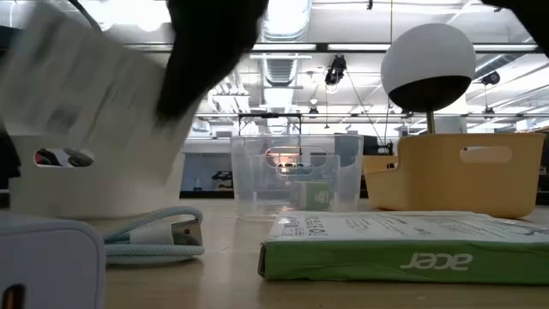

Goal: Pick and place items into bin
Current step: Put the left card reader box into the yellow bin

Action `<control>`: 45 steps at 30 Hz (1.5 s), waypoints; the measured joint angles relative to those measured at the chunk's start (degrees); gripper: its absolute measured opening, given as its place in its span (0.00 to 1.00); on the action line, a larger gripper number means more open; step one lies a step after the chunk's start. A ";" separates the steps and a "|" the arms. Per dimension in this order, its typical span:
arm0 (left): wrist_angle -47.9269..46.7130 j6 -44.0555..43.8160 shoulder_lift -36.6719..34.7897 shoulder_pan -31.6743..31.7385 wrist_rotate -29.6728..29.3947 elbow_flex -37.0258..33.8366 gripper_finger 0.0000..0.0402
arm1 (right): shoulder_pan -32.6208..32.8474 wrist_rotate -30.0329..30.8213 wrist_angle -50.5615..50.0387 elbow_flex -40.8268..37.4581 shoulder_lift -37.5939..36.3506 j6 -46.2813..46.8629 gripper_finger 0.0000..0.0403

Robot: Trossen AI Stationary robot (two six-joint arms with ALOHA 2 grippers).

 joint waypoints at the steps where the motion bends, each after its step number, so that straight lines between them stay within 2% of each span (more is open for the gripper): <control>1: 0.07 0.00 -0.14 -0.21 0.19 0.00 0.10 | 0.07 -1.36 -3.38 1.00 -1.67 8.74 0.08; 6: 0.10 -0.02 -1.71 -0.35 0.15 0.00 0.10 | 0.84 -6.66 -16.51 2.66 -9.82 54.69 0.08; 8: 0.04 0.00 -2.41 -0.33 0.03 0.00 0.10 | 1.29 -8.01 -20.41 1.31 -12.09 68.01 0.08; 14: 0.05 0.00 -3.45 -0.37 -0.36 0.00 0.10 | 3.45 -4.21 -34.98 -4.69 -20.80 92.71 0.08; 18: 0.00 0.47 -3.45 -0.37 -0.55 0.00 0.10 | 4.00 -2.73 -34.51 -15.71 -27.79 106.32 0.08; 22: 0.49 3.24 -3.50 -0.33 -0.57 -0.07 0.10 | 1.39 -6.00 -33.72 -29.11 -33.24 110.19 0.08; 27: 0.51 3.45 -3.50 -0.33 -0.57 -0.09 0.10 | -3.93 -7.55 -13.66 -48.25 -40.03 108.62 0.08; 30: 0.54 3.45 -3.50 -0.35 -0.55 -0.09 0.10 | -7.40 -7.97 -6.74 -58.56 -44.53 110.38 0.08; 35: 0.75 3.45 -3.50 -0.44 -0.52 -0.11 0.10 | -9.34 -8.06 3.18 -70.63 -54.41 112.76 0.08; 40: 1.10 3.89 -3.50 -0.46 -0.46 -0.11 0.10 | -9.63 -4.27 22.77 -84.07 -63.57 114.97 0.09; 42: 1.26 4.58 -3.50 -0.46 -0.45 -0.11 0.10 | -9.55 -1.12 29.43 -87.96 -66.28 115.68 0.11; 45: 1.45 4.57 -3.50 -0.46 -0.37 -0.11 0.10 | -9.83 -1.00 31.11 -91.16 -68.48 115.82 0.19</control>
